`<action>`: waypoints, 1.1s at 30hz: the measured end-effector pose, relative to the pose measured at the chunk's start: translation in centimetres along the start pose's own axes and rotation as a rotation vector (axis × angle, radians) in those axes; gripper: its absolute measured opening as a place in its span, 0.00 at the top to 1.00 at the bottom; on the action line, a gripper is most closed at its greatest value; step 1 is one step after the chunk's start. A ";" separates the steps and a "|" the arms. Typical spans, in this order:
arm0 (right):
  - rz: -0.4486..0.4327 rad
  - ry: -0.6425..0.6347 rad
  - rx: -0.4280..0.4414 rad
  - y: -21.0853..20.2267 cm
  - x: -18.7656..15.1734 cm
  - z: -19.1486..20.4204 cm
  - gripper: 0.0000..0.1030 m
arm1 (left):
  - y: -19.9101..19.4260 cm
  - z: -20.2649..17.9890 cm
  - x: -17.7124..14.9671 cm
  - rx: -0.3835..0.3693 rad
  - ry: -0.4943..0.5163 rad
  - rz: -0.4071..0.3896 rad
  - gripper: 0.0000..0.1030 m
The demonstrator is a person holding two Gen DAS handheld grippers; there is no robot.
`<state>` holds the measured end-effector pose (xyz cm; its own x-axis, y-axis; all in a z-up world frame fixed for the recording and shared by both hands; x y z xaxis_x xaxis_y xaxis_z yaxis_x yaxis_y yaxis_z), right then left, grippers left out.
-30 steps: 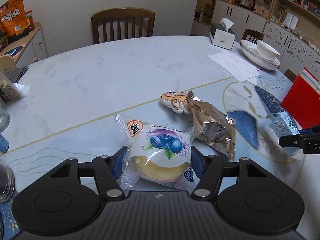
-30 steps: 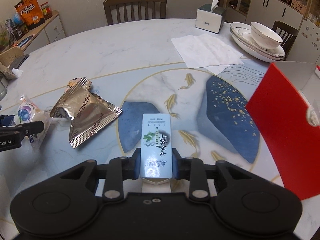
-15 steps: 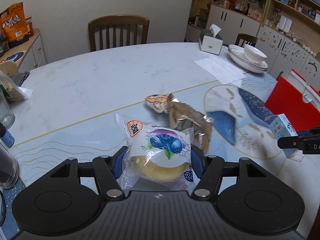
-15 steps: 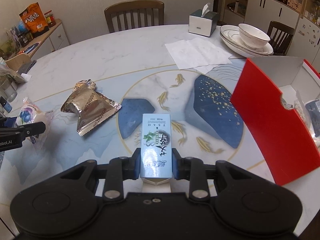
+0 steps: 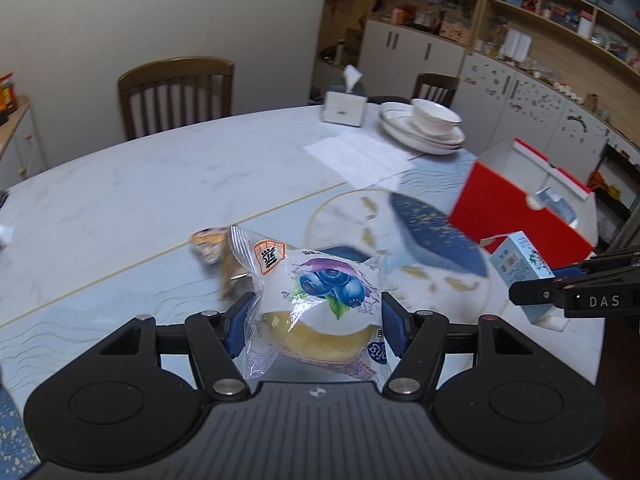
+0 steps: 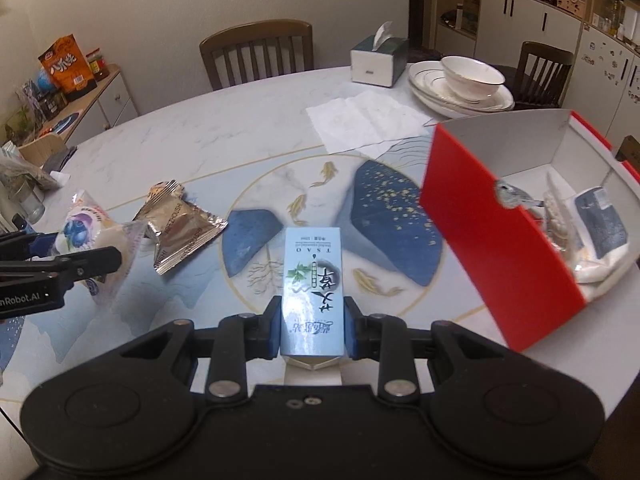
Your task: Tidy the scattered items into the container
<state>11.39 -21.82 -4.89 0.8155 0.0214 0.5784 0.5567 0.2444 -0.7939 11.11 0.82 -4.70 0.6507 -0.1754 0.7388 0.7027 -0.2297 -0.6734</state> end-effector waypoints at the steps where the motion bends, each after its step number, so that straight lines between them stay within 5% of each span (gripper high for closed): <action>1: -0.003 0.005 -0.002 -0.3 0.0 -0.4 0.73 | 0.1 -0.6 0.3 -0.007 0.008 -0.004 0.38; 33: -0.146 0.135 -0.125 -5.6 4.6 -15.7 0.73 | 6.2 -19.3 11.7 -0.216 0.254 -0.099 0.38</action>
<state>14.53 -38.37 -0.67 0.7338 -0.1370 0.6654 0.6789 0.1130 -0.7254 17.51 -21.16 0.24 0.4711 -0.3686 0.8013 0.6641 -0.4497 -0.5973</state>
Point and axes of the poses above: each gripper's, at about its wrist camera, not at the fingertips, and y roughly the way its jaws point, z to its left, x to its top, the point moved 4 cm from there along y, roughly the way its jaws point, and after that the axes turned 8 degrees about y, right-handed, at the moved point
